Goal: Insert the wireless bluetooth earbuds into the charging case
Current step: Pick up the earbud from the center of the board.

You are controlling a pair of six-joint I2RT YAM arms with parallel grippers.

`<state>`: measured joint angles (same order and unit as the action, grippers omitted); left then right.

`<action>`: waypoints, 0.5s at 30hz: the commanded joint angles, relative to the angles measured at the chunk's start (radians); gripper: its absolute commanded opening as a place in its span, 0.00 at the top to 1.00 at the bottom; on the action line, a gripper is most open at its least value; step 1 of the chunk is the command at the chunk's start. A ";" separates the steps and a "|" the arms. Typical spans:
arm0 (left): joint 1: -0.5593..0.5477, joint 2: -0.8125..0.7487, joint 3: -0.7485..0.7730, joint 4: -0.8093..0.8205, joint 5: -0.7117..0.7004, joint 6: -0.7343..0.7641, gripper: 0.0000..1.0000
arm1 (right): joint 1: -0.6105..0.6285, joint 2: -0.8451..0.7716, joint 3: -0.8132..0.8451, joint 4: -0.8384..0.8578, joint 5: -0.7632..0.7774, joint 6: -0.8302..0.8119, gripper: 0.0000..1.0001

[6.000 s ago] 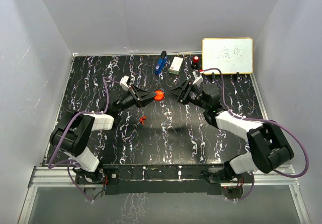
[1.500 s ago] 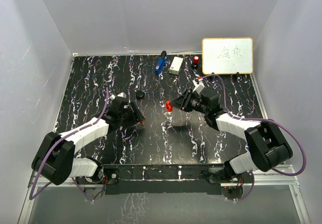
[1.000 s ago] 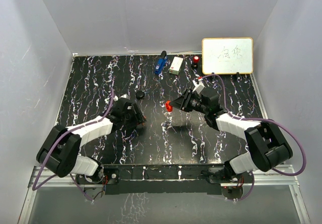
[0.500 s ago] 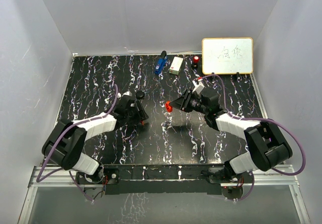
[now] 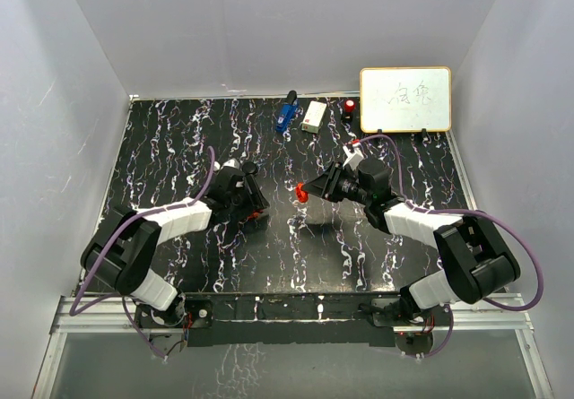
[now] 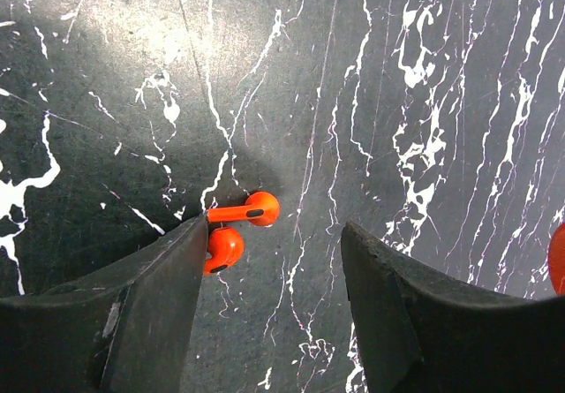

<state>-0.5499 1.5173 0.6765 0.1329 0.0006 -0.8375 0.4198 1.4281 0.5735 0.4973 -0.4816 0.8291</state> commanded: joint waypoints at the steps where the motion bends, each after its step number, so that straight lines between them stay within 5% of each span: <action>1: -0.011 0.016 0.031 -0.009 0.008 0.020 0.40 | 0.005 -0.009 -0.007 0.064 -0.004 -0.007 0.91; 15: -0.024 -0.071 0.002 -0.125 -0.078 0.127 0.42 | 0.005 -0.006 -0.006 0.064 -0.006 -0.008 0.91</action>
<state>-0.5610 1.4944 0.6895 0.0551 -0.0422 -0.7582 0.4198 1.4281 0.5720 0.4973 -0.4816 0.8288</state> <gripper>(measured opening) 0.591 0.230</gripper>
